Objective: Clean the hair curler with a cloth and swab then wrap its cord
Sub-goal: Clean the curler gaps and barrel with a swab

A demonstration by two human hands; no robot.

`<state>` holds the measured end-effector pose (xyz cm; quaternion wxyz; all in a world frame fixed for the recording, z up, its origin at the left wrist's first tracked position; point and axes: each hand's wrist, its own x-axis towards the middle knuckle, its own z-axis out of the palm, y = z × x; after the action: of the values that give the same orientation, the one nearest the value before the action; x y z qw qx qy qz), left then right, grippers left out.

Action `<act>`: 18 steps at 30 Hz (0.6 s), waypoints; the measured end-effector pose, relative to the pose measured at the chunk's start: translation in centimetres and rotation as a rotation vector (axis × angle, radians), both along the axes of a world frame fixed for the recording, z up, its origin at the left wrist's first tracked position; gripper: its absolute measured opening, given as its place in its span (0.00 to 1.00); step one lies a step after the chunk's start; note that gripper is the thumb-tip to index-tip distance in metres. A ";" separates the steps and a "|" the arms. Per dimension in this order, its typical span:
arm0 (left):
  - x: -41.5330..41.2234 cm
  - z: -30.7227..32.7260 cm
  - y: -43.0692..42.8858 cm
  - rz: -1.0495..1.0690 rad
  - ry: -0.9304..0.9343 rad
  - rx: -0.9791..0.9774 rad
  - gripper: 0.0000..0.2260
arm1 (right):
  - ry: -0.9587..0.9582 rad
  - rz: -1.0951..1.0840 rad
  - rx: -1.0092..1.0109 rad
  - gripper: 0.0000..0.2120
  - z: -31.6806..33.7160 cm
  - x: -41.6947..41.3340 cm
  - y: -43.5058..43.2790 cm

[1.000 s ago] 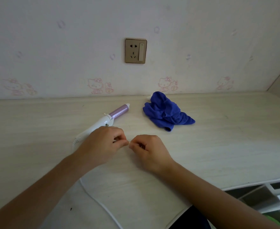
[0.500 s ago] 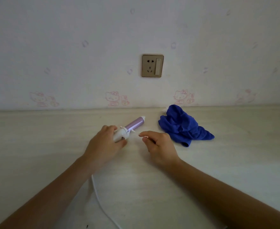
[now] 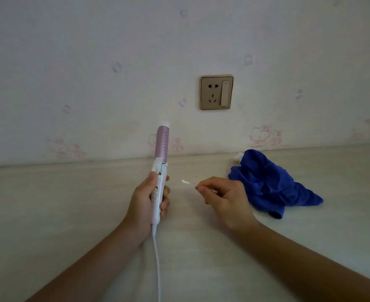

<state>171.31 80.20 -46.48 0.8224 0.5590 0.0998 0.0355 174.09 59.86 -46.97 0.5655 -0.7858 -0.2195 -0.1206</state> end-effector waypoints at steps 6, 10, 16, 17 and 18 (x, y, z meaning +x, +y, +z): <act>0.1 0.6 -0.3 -0.138 -0.049 0.015 0.25 | -0.048 0.078 -0.081 0.06 0.2 0.6 0.5; 0.6 0.9 -0.8 -0.130 -0.091 0.077 0.20 | -0.062 0.095 -0.110 0.08 0.2 1.0 0.5; 1.4 1.2 -1.3 -0.114 -0.120 0.040 0.13 | -0.045 0.046 -0.019 0.09 0.7 1.9 0.1; 1.5 1.2 -1.2 -0.119 -0.110 0.043 0.12 | -0.051 0.036 0.007 0.08 0.7 1.9 0.2; 1.5 1.1 -1.1 -0.124 -0.099 0.052 0.12 | -0.050 0.027 0.030 0.07 0.6 1.8 0.3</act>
<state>172.76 79.14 -45.39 0.8121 0.5828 0.0230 0.0146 175.92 60.15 -46.38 0.5730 -0.7711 -0.2421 -0.1358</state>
